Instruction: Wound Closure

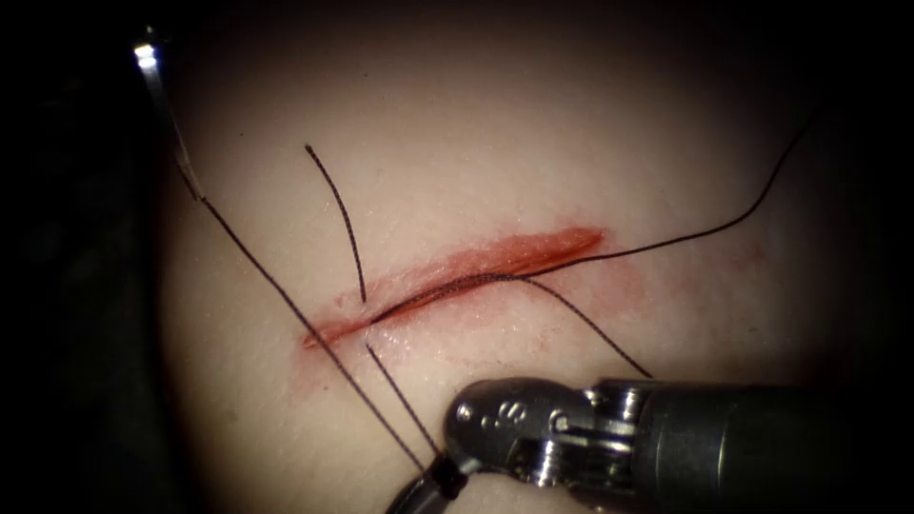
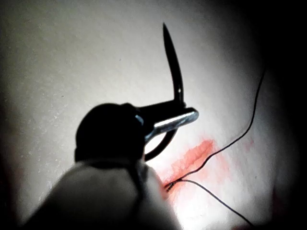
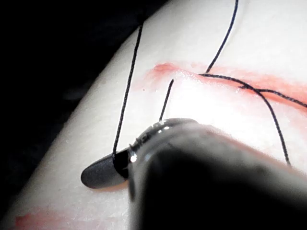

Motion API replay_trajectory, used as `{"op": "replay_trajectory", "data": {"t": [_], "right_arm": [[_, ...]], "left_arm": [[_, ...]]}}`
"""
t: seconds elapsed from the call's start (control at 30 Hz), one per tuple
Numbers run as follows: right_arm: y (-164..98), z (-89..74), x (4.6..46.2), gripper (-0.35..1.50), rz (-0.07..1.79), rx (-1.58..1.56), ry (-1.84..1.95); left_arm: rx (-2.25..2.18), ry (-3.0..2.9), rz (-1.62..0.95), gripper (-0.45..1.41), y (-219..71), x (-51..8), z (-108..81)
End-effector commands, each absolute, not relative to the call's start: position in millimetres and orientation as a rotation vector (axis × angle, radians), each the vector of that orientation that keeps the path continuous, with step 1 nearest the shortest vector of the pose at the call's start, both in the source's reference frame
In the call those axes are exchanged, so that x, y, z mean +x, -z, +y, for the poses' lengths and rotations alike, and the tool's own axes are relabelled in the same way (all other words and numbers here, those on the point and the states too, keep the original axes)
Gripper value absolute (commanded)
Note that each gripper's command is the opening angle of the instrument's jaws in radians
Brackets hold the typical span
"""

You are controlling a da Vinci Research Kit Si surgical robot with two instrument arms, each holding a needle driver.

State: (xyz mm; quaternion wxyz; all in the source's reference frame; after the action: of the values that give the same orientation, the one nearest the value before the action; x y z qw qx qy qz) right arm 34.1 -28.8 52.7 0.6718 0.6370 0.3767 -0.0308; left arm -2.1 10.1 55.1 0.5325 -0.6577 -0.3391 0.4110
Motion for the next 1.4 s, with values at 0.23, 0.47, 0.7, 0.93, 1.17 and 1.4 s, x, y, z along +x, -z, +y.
{"op": "replay_trajectory", "data": {"t": [0.23,0.47,0.7,0.93,1.17,1.4], "right_arm": [[-51.8,-30.0,31.0,-0.35,0.688,1.469,0.067],[-51.6,-29.3,26.0,-0.35,0.562,1.445,0.038],[-51.6,-28.1,18.9,-0.35,0.479,1.383,-0.003],[-51.4,-26.6,11.7,-0.35,0.435,1.320,-0.061],[-47.6,-21.4,17.2,-0.35,0.758,1.121,-0.203],[-42.5,-13.5,22.1,-0.23,0.938,0.935,-0.416]], "left_arm": [[-1.539,-1.089,-0.645,-0.45,-55.6,1.5,11.5],[-1.502,-1.134,-0.513,-0.45,-54.9,5.4,13.0],[-1.476,-1.149,-0.430,-0.45,-53.6,8.4,14.2],[-1.474,-1.170,-0.412,-0.45,-53.6,9.2,14.1],[-1.443,-1.143,-1.154,-0.45,-55.1,0.1,8.9],[-1.340,-1.054,-1.760,-0.45,-52.1,-7.1,0.8]]}}
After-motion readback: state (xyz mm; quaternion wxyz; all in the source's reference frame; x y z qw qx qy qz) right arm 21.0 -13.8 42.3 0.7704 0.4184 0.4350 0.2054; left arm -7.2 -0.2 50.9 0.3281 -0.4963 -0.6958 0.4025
